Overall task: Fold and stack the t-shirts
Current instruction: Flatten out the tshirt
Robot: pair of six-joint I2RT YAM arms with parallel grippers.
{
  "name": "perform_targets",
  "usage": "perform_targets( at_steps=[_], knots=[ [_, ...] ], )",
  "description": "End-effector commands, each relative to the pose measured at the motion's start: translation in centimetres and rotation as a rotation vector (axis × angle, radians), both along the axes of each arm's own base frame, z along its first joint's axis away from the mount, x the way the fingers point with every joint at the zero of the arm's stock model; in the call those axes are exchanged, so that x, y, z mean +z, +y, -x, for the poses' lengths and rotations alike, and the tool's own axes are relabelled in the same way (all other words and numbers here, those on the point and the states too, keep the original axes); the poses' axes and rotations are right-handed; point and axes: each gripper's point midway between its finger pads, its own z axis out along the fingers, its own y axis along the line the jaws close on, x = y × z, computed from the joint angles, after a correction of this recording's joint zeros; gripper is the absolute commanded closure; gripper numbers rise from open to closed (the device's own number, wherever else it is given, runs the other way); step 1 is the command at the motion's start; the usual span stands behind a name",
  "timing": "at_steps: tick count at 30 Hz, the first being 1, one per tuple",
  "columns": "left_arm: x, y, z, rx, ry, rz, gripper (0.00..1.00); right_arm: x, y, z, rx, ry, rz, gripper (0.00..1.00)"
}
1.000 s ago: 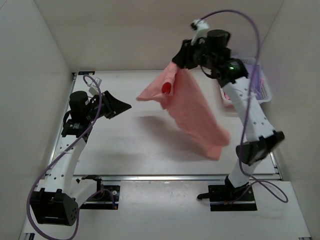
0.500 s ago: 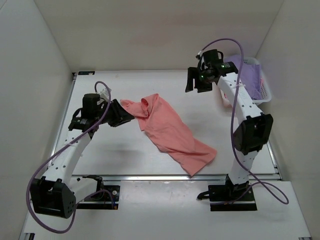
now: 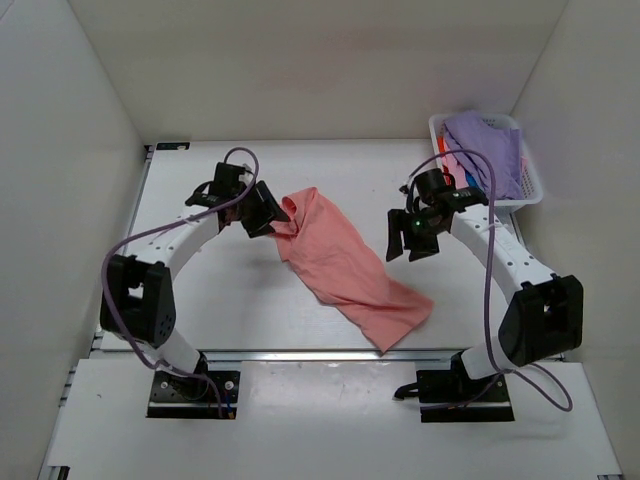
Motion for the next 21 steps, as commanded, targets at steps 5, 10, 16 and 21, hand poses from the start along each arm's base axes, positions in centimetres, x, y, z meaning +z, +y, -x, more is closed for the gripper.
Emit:
perform_targets(
  at_steps=[5,10,16,21],
  knots=[
    [1.7,-3.1,-6.0,0.046,-0.094,-0.017,0.35,0.8,0.0,1.2,-0.015,-0.057,-0.039,0.36],
    [0.0,-3.6,-8.0,0.042,-0.076,-0.115,0.35,-0.3,0.8,2.3,0.022,-0.037,-0.066,0.32],
    [-2.9,-3.9,-8.9,0.035,-0.024,-0.184,0.34,-2.6,2.7,3.9,0.121,0.042,-0.048,0.37],
    [-4.5,-4.4,-9.0,0.014,0.003,-0.183,0.68,-4.3,3.3,4.9,0.192,0.087,0.024,0.35]
  ],
)
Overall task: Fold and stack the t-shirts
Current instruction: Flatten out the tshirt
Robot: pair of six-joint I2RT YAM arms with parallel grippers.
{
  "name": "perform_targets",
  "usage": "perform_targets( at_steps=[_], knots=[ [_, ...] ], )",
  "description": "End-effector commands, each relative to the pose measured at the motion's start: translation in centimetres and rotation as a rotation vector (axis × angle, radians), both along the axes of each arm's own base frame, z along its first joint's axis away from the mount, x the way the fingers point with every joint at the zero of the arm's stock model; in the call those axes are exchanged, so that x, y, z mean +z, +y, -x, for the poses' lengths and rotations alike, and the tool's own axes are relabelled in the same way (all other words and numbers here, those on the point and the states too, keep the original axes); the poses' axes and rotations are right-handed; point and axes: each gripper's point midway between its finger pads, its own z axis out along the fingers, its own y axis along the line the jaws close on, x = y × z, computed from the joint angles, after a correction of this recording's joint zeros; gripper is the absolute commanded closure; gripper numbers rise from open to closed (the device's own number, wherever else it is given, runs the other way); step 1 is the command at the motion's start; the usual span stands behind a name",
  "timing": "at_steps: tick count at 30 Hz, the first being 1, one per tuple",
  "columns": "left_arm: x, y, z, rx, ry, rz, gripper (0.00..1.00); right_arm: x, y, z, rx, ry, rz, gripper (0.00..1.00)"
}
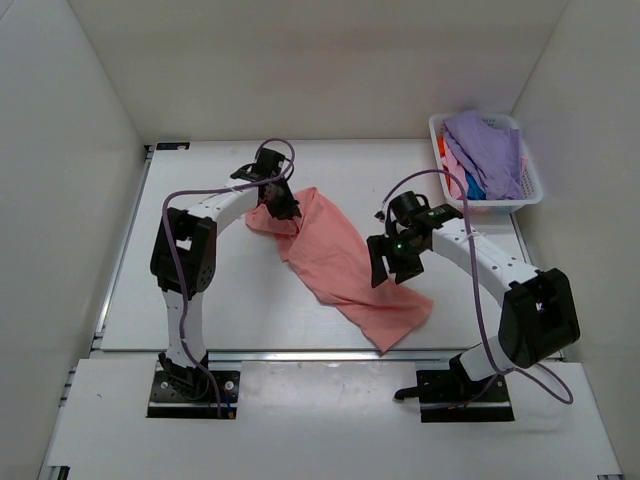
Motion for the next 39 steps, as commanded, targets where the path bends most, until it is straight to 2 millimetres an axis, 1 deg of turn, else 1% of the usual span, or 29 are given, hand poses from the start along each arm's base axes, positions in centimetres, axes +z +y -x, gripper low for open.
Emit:
perform_targets(
  at_steps=[1,2,3,4,5,6,7,8,9,11,13,14,15,16,17,18,19,20,21,22,24,28,29,31,32,33,35,38,39],
  knots=[
    [1.4,-0.3,-0.6,-0.016,-0.031,0.002,0.76,-0.9,-0.2,0.1,0.042,-0.007,0.066,0.38],
    [1.3,-0.1,-0.5,-0.016,-0.022,0.000,0.87,-0.6,-0.3,0.2,0.047,-0.022,0.075,0.39],
    [1.8,0.2,-1.1,-0.011,-0.037,0.005,0.96,-0.5,-0.4,0.2,0.042,-0.031,0.081,0.42],
    [1.7,0.3,-0.7,-0.016,-0.025,-0.005,1.00,-0.2,-0.6,0.3,0.038,-0.041,0.083,0.45],
    [2.2,0.4,-0.9,-0.021,-0.032,-0.007,1.00,0.0,-0.8,0.5,0.039,-0.054,0.078,0.47],
    [2.8,1.0,-0.9,-0.023,-0.045,-0.019,1.00,-0.3,-1.0,0.9,0.042,-0.037,0.074,0.48],
    [3.9,1.7,-0.8,0.000,-0.061,-0.019,1.00,-0.4,-1.4,1.8,0.046,-0.016,0.077,0.51],
    [3.9,2.2,-0.9,0.005,-0.066,-0.018,1.00,-0.4,-1.4,2.0,0.053,-0.017,0.073,0.53],
    [4.6,3.3,-0.8,0.036,-0.073,-0.005,1.00,-1.1,-1.7,3.3,0.077,0.011,0.097,0.53],
    [6.1,4.2,-0.4,0.075,-0.085,0.023,1.00,-1.2,-1.3,4.4,0.120,-0.015,0.090,0.54],
    [8.0,6.1,0.2,0.133,-0.101,0.064,1.00,-1.6,-1.1,5.7,0.140,0.007,0.086,0.55],
    [8.5,6.5,0.3,0.146,-0.108,0.070,1.00,-1.5,-0.8,6.0,0.147,-0.001,0.077,0.54],
    [9.4,7.1,1.1,0.152,-0.114,0.065,1.00,-1.8,-0.5,6.5,0.147,0.011,0.067,0.54],
    [10.8,8.2,1.2,0.179,-0.146,0.065,1.00,-1.6,-0.2,7.0,0.164,0.009,0.071,0.54],
    [12.2,8.8,1.7,0.194,-0.167,0.073,1.00,-1.3,0.6,7.2,0.169,0.014,0.057,0.54],
    [11.8,9.3,2.2,0.207,-0.157,0.066,1.00,-1.1,1.2,7.7,0.180,0.015,0.059,0.54],
    [12.3,9.8,2.9,0.216,-0.160,0.071,1.00,-1.0,1.5,7.8,0.173,0.012,0.065,0.53],
    [12.8,10.4,3.4,0.244,-0.171,0.076,1.00,-1.2,1.9,8.7,0.195,0.017,0.071,0.52],
    [13.0,10.7,3.8,0.247,-0.172,0.080,1.00,-1.3,2.5,8.9,0.199,0.009,0.060,0.53],
    [13.4,10.8,4.2,0.248,-0.180,0.087,1.00,-2.0,2.7,9.4,0.194,0.025,0.051,0.51],
    [13.3,10.6,5.2,0.237,-0.174,0.096,1.00,-2.9,3.1,10.4,0.214,0.052,0.041,0.50],
    [14.1,10.5,6.2,0.230,-0.193,0.107,1.00,-4.9,2.3,11.4,0.202,0.092,0.075,0.50],
    [14.0,10.6,6.5,0.227,-0.190,0.106,1.00,-5.5,1.9,11.6,0.212,0.096,0.086,0.50],
    [14.1,10.8,6.7,0.234,-0.194,0.109,1.00,-6.1,1.7,11.7,0.211,0.107,0.108,0.50],
    [13.9,11.0,7.0,0.242,-0.180,0.106,1.00,-6.3,1.5,11.4,0.209,0.099,0.127,0.50],
    [14.3,11.4,6.9,0.253,-0.196,0.108,1.00,-6.9,1.2,11.5,0.207,0.116,0.155,0.50],
    [14.5,11.5,7.3,0.254,-0.200,0.110,1.00,-7.9,0.7,11.3,0.203,0.123,0.211,0.50],
    [14.5,12.3,7.7,0.272,-0.198,0.109,1.00,-8.8,0.4,11.3,0.225,0.137,0.281,0.57],
    [14.7,12.4,7.7,0.272,-0.206,0.109,1.00,-9.1,0.4,11.2,0.222,0.149,0.295,0.70]
  ],
)
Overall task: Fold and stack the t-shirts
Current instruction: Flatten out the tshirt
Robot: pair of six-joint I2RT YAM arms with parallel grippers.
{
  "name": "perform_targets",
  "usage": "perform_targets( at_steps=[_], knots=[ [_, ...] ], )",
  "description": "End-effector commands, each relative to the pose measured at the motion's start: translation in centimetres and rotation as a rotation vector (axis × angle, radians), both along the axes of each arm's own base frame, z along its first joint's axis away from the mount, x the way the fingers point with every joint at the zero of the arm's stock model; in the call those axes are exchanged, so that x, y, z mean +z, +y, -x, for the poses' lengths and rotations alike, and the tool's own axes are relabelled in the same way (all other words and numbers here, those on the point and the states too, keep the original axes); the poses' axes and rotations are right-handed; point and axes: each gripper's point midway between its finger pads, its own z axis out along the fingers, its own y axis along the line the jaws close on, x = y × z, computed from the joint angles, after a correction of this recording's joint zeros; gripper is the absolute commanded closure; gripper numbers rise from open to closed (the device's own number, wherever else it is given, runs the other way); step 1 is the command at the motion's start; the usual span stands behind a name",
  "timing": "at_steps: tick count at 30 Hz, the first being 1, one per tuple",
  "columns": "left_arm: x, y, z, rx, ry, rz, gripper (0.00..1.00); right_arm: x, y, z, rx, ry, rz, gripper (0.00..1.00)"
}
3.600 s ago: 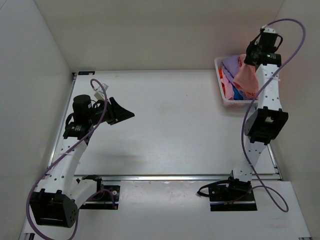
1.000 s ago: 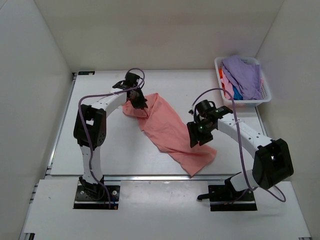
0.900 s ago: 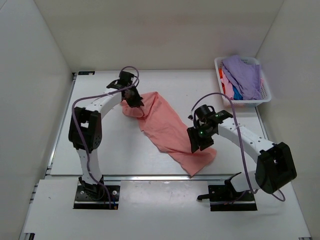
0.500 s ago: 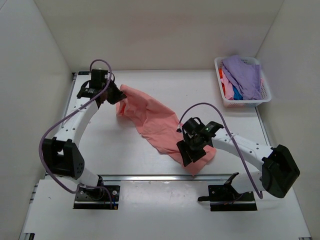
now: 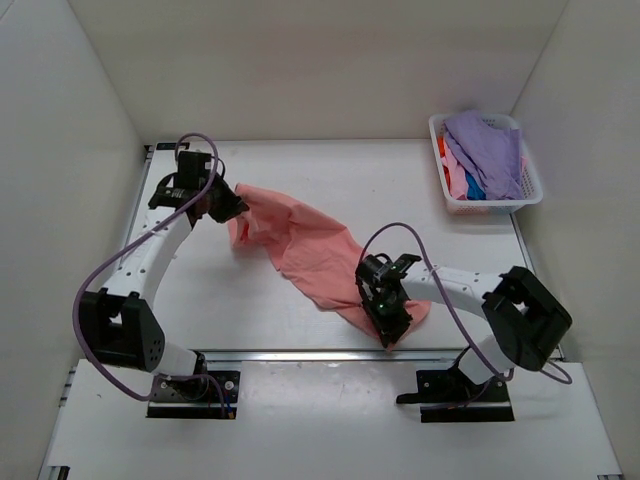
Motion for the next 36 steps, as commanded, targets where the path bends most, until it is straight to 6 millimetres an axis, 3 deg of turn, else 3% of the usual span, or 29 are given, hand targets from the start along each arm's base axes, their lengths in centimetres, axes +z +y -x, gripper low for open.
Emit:
perform_targets(
  at_steps=[1,2,5,8,9,10,13,15,17,22,26,28,31,33,35,36],
  knots=[
    [2.7,0.9,0.9,0.013,-0.066,0.024,1.00,-0.6,0.3,-1.3,0.002,-0.036,0.046,0.94],
    [3.0,0.6,1.1,0.006,-0.071,0.033,1.00,-0.7,0.4,-1.2,0.003,-0.020,0.047,1.00],
    [4.3,0.8,0.9,0.013,-0.107,0.063,1.00,0.9,0.8,-1.9,0.002,0.002,0.023,0.99],
    [7.3,1.0,0.8,0.002,-0.187,0.088,1.00,6.5,3.1,-5.8,-0.016,-0.114,-0.092,1.00],
    [8.4,0.9,0.7,-0.009,-0.212,0.079,1.00,7.7,2.7,-6.2,-0.030,-0.115,-0.105,1.00],
    [10.2,1.0,0.4,-0.021,-0.275,0.063,1.00,10.1,3.5,-7.3,-0.024,-0.153,-0.151,0.99],
    [14.2,1.3,0.9,-0.027,-0.402,0.012,1.00,15.3,3.4,-10.2,-0.045,-0.270,-0.202,1.00],
    [14.9,2.0,1.5,-0.008,-0.436,0.003,1.00,18.1,2.5,-11.5,-0.067,-0.334,-0.229,1.00],
    [16.5,2.1,2.9,-0.007,-0.479,0.040,1.00,20.9,1.9,-12.1,-0.078,-0.396,-0.247,1.00],
    [21.3,2.9,6.0,-0.006,-0.639,-0.031,1.00,25.3,0.2,-12.2,-0.153,-0.571,-0.324,1.00],
    [24.3,3.7,10.6,0.011,-0.763,-0.042,1.00,29.1,-1.5,-11.2,-0.242,-0.769,-0.414,1.00],
    [24.4,4.5,12.7,0.035,-0.776,-0.065,1.00,32.1,-2.5,-10.0,-0.276,-0.884,-0.528,0.99],
    [25.1,5.0,16.7,0.035,-0.831,-0.085,1.00,33.6,-4.6,-9.4,-0.300,-1.002,-0.584,1.00],
    [24.1,5.4,17.7,0.057,-0.815,-0.080,1.00,35.8,-5.7,-9.0,-0.267,-1.095,-0.624,1.00],
    [22.8,5.1,18.2,0.062,-0.774,-0.043,1.00,36.9,-8.0,-10.1,-0.306,-1.149,-0.592,1.00],
    [21.9,4.8,18.1,0.061,-0.756,-0.019,1.00,37.7,-8.1,-10.6,-0.317,-1.167,-0.606,1.00]
  ],
)
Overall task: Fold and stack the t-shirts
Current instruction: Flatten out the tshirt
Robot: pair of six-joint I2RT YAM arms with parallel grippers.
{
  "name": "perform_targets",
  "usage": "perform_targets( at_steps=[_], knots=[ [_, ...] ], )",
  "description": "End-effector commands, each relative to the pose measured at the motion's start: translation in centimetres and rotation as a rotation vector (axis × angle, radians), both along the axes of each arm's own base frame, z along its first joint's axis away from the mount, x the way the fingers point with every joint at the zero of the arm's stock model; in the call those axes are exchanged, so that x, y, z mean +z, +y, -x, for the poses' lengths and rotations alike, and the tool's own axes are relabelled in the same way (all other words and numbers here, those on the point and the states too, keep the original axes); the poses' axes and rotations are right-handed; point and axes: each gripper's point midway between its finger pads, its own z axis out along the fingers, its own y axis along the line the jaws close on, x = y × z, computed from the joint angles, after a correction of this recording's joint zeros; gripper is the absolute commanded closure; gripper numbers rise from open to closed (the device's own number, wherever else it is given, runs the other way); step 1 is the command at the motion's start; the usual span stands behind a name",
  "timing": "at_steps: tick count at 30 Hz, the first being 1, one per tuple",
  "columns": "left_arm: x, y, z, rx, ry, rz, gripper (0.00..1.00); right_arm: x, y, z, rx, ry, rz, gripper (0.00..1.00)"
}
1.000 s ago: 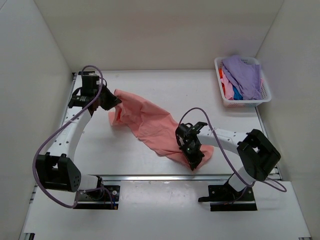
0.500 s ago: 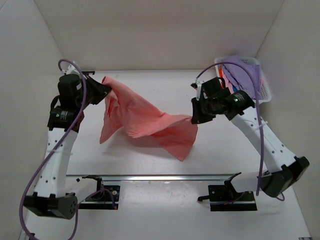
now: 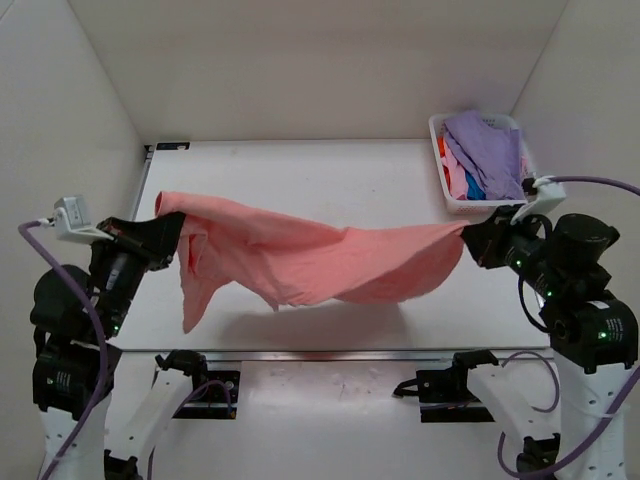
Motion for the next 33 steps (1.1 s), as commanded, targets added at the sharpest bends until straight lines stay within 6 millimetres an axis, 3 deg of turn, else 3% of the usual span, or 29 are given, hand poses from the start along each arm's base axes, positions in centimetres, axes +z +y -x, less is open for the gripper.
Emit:
perform_targets(
  at_steps=[1,2,3,6,7,8,9,10,11,12,13,14,15,16,17,18,19,21,22,24,25,26,27,28,31,33],
  knots=[
    [-4.7,-0.3,-1.8,0.022,0.147,0.031,1.00,2.9,1.2,-3.0,0.095,-0.122,-0.019,1.00],
    [-4.6,-0.5,-2.3,0.022,0.135,0.051,1.00,2.7,2.0,-3.7,0.112,-0.106,-0.033,1.00],
    [-5.9,-0.9,-3.5,0.018,0.165,0.056,1.00,2.7,2.2,-5.1,0.106,-0.119,-0.031,1.00],
    [-9.1,-0.1,-7.4,0.091,0.234,0.086,1.00,2.1,3.6,-11.2,0.092,-0.110,-0.018,1.00],
    [-11.5,0.8,-9.3,0.136,0.292,0.078,1.00,3.3,3.9,-12.9,0.095,-0.152,-0.039,1.00],
    [-13.6,1.3,-11.1,0.181,0.338,0.074,1.00,2.4,3.9,-15.7,0.082,-0.116,-0.046,1.00],
    [-14.4,1.7,-12.3,0.213,0.346,0.066,1.00,0.5,4.4,-19.1,0.086,-0.066,-0.065,1.00],
    [-17.0,2.4,-13.7,0.267,0.406,0.013,1.00,1.6,4.2,-21.0,0.060,-0.097,-0.064,1.00],
    [-19.0,3.4,-15.3,0.317,0.453,-0.018,1.00,0.8,4.5,-24.3,0.043,-0.073,-0.050,1.00],
    [-19.9,4.6,-16.4,0.353,0.466,-0.014,1.00,-3.0,4.3,-27.8,0.009,0.004,-0.005,1.00],
    [-22.2,4.8,-17.5,0.349,0.517,-0.022,0.90,-1.2,3.7,-29.5,-0.031,-0.030,0.033,0.88],
    [-23.8,5.5,-18.6,0.359,0.550,-0.013,0.65,-2.2,3.5,-32.1,-0.060,0.002,0.088,0.68],
    [-24.5,6.2,-18.9,0.375,0.566,-0.011,0.65,-5.5,3.2,-34.3,-0.078,0.077,0.130,0.52],
    [-25.5,6.2,-19.1,0.367,0.594,-0.022,0.65,-3.5,2.3,-35.0,-0.119,0.053,0.172,0.49],
    [-26.3,6.4,-19.0,0.368,0.608,-0.040,0.60,-4.6,2.0,-36.1,-0.144,0.076,0.198,0.45],
    [-26.3,6.4,-18.9,0.369,0.607,-0.051,0.56,-3.7,1.4,-35.8,-0.162,0.055,0.180,0.45],
    [-26.5,6.6,-18.3,0.378,0.609,-0.073,0.51,-6.0,1.2,-35.8,-0.155,0.094,0.173,0.44],
    [-27.6,6.5,-16.9,0.359,0.629,-0.119,0.47,-7.7,0.5,-33.4,-0.164,0.123,0.176,0.44],
    [-28.1,5.9,-16.3,0.339,0.648,-0.136,0.47,-6.7,0.1,-32.6,-0.176,0.094,0.172,0.45],
    [-29.6,5.1,-14.1,0.295,0.700,-0.189,0.47,-9.6,-0.4,-30.4,-0.181,0.161,0.196,0.49],
    [-30.5,4.9,-12.9,0.283,0.744,-0.204,0.47,-9.3,-0.3,-29.4,-0.178,0.162,0.185,0.49],
    [-31.4,4.4,-11.4,0.250,0.781,-0.233,0.47,-11.2,-0.2,-28.2,-0.167,0.211,0.199,0.50],
    [-32.1,3.9,-10.3,0.230,0.798,-0.232,0.49,-12.2,-0.1,-26.6,-0.163,0.238,0.206,0.50],
    [-32.7,3.4,-9.3,0.204,0.826,-0.224,0.49,-12.0,0.2,-25.6,-0.157,0.227,0.216,0.51],
    [-35.9,2.6,-5.8,0.160,0.922,-0.221,0.52,-16.2,0.6,-21.6,-0.139,0.310,0.230,0.52],
    [-37.1,2.5,-4.6,0.147,0.962,-0.239,0.50,-17.2,1.3,-20.0,-0.121,0.329,0.221,0.53]
  ],
)
